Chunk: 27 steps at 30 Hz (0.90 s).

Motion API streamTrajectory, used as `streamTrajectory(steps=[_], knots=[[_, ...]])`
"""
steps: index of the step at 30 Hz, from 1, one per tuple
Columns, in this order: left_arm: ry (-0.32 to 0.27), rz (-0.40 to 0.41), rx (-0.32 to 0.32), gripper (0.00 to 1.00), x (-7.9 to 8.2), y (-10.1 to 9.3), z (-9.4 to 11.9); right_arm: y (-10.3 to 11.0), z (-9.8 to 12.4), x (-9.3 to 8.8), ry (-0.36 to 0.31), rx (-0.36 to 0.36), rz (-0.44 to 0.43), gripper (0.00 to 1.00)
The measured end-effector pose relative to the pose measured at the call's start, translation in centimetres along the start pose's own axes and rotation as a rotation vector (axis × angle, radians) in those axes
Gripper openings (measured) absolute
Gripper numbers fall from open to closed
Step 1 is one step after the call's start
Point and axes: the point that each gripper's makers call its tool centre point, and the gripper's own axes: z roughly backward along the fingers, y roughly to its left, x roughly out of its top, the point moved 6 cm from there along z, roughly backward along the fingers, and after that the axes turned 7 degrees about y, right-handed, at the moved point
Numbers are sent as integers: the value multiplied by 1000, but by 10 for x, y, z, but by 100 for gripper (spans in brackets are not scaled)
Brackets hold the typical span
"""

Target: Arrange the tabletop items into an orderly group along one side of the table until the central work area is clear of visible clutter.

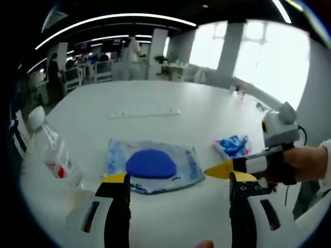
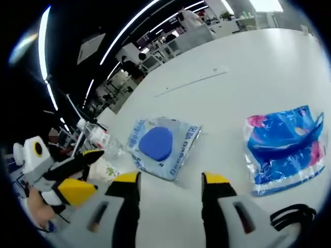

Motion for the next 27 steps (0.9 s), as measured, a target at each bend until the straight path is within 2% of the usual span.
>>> streamTrajectory(steps=[3,8,11,14,16,19,21,24,26,27], knots=[[4,25,-1,76,10,9,-6,-1,-4,1,5,1,-1,44],[28,-8,15,76,25,21,-15,-6,-8,1,7,0,-14,44],[35,28,6,76,36,30,-22,-9,-11,-1,11,3,-19,43],[37,47,14,77,42,37,-26,-9,-12,-2,9,11,-8,43],[52,31,32,76,44,42,-30,-8,-12,-2,3,14,-8,43],[114,-6,71,74,43,51,-34,-8,-14,-1,7,11,-2,43],[135,-14,82,74,44,57,-41,-8,-15,0,4,14,-8,43],[146,24,91,74,47,65,-46,-7,-17,2,3,16,-6,43],[182,84,137,71,46,76,-49,-6,-18,2,12,17,20,42],[222,103,153,69,43,82,-51,-5,-18,1,26,15,51,42]])
